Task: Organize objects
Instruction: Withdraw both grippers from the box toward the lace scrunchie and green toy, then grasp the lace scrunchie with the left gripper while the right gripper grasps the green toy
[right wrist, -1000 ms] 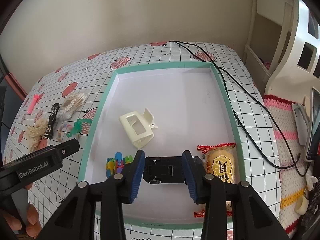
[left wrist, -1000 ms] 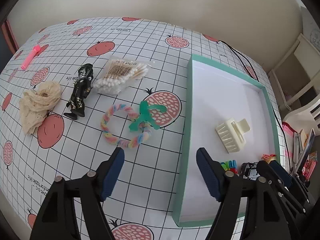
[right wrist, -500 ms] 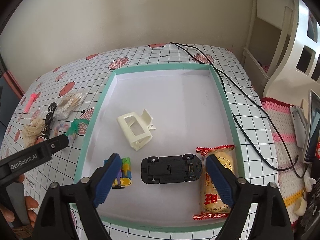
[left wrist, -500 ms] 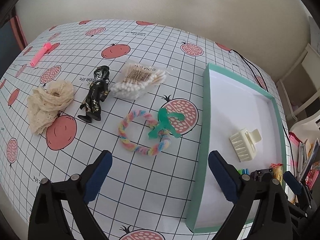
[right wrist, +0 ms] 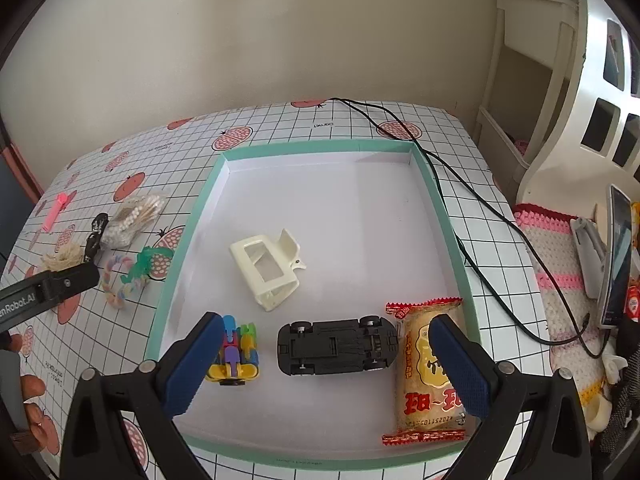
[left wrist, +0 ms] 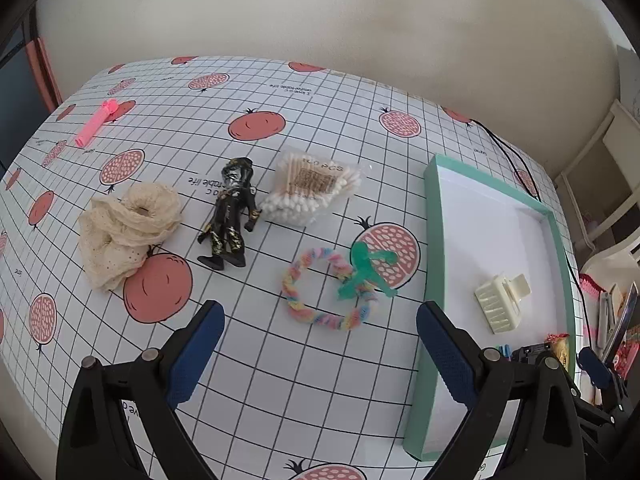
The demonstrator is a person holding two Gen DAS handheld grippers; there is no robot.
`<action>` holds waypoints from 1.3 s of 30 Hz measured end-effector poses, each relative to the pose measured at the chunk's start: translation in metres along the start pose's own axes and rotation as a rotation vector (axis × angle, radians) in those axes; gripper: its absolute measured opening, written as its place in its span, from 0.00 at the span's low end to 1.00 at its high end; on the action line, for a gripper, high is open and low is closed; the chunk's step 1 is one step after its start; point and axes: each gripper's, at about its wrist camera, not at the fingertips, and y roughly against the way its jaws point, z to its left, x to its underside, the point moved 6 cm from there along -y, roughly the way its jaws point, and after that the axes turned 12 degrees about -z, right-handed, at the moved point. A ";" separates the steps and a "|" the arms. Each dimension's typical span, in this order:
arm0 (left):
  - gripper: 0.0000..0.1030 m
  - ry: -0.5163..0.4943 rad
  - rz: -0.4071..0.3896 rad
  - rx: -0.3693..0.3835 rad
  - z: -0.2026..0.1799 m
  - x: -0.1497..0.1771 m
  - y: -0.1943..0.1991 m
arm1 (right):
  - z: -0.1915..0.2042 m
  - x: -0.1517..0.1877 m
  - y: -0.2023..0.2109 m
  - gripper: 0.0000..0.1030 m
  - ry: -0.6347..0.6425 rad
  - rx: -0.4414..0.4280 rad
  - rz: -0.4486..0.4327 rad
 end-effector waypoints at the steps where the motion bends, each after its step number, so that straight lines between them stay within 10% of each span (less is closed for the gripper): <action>1: 0.94 0.007 -0.004 -0.001 0.004 -0.002 0.001 | 0.001 -0.001 -0.002 1.00 -0.001 0.010 0.006; 20: 0.94 0.102 -0.069 -0.077 0.116 -0.030 0.002 | 0.131 -0.027 -0.009 1.00 0.074 -0.159 -0.119; 39: 0.94 0.339 0.020 -0.094 0.209 -0.069 -0.041 | 0.191 -0.040 -0.043 1.00 0.178 -0.244 0.014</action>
